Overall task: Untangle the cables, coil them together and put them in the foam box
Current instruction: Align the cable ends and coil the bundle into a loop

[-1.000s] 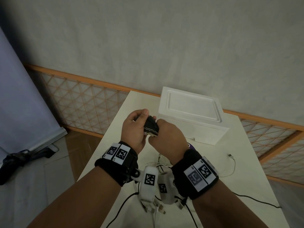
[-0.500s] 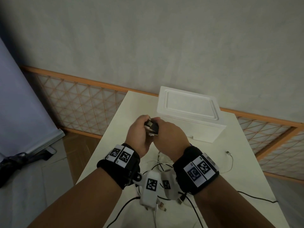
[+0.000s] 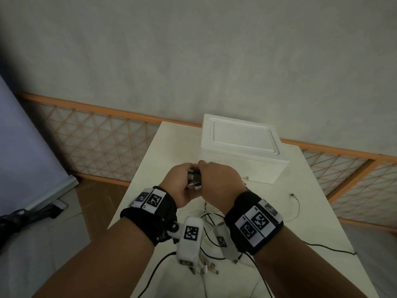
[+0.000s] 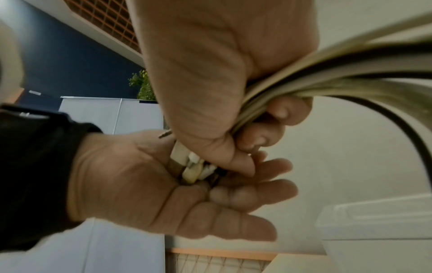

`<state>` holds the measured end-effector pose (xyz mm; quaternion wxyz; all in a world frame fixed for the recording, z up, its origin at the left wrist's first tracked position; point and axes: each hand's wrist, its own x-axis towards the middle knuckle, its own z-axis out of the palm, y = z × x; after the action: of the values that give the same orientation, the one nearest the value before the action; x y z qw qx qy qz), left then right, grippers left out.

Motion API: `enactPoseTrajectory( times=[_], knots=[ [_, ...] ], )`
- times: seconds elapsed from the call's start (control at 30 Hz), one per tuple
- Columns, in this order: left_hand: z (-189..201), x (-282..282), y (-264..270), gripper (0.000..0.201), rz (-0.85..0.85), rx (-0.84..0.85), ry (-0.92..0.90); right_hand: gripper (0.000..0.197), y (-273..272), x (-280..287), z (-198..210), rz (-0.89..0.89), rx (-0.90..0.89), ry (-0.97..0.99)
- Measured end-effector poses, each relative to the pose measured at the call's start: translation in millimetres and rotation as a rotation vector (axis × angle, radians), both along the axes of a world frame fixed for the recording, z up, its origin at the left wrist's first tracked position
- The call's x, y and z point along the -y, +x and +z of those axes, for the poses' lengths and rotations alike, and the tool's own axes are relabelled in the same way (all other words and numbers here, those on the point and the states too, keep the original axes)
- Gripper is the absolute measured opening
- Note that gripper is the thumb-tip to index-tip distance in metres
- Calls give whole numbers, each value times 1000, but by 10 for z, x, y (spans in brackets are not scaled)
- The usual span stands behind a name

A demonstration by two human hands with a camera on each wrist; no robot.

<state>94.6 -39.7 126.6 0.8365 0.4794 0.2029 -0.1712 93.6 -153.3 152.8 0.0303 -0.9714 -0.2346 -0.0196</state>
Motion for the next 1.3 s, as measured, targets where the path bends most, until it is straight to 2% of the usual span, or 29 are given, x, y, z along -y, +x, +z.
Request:
enactPoseTrajectory(
  times=[0.1, 0.23, 0.4, 0.5, 0.6, 0.63, 0.73, 0.83, 0.9, 0.97, 1.03, 1.1, 1.2, 1.3],
  knots=[
    [12, 39, 34, 20, 61, 45, 80, 31, -18, -33, -18, -35, -16, 26],
    [15, 119, 49, 28, 145, 90, 136, 42, -25, -44, -63, -95, -21, 155],
    [88, 193, 102, 38, 219, 64, 121, 38, 24, -100, -82, -107, -11, 206],
    [155, 185, 118, 38, 167, 86, 126, 28, 98, -9, -40, -127, -11, 166],
    [203, 198, 124, 40, 133, 116, 70, 26, 175, 73, 3, -128, 1, 148],
    [206, 234, 125, 41, 155, 133, 91, 25, 197, 72, 13, -128, -1, 141],
    [142, 387, 157, 37, 255, 202, 306, 13, 238, 48, 42, -118, -10, 110],
    [56, 451, 184, 26, 320, 229, 366, 13, 220, 55, 88, -96, -29, 109],
    [28, 436, 209, 21, 286, 217, 342, 29, 197, 63, 100, -55, -35, 74],
    [42, 435, 236, 25, 210, 193, 287, 40, 212, 83, 93, -19, -47, 42],
    [43, 447, 262, 24, 145, 173, 301, 39, 263, 122, 76, -2, -42, 24],
    [36, 444, 253, 25, 163, 168, 322, 37, 309, 155, 45, 14, -44, 21],
    [55, 407, 228, 33, 101, 155, 177, 38, 358, 182, -19, 33, -94, 94],
    [-56, 325, 261, 33, 106, 238, -118, 47, 490, 249, -41, -27, -147, 274]
  ],
)
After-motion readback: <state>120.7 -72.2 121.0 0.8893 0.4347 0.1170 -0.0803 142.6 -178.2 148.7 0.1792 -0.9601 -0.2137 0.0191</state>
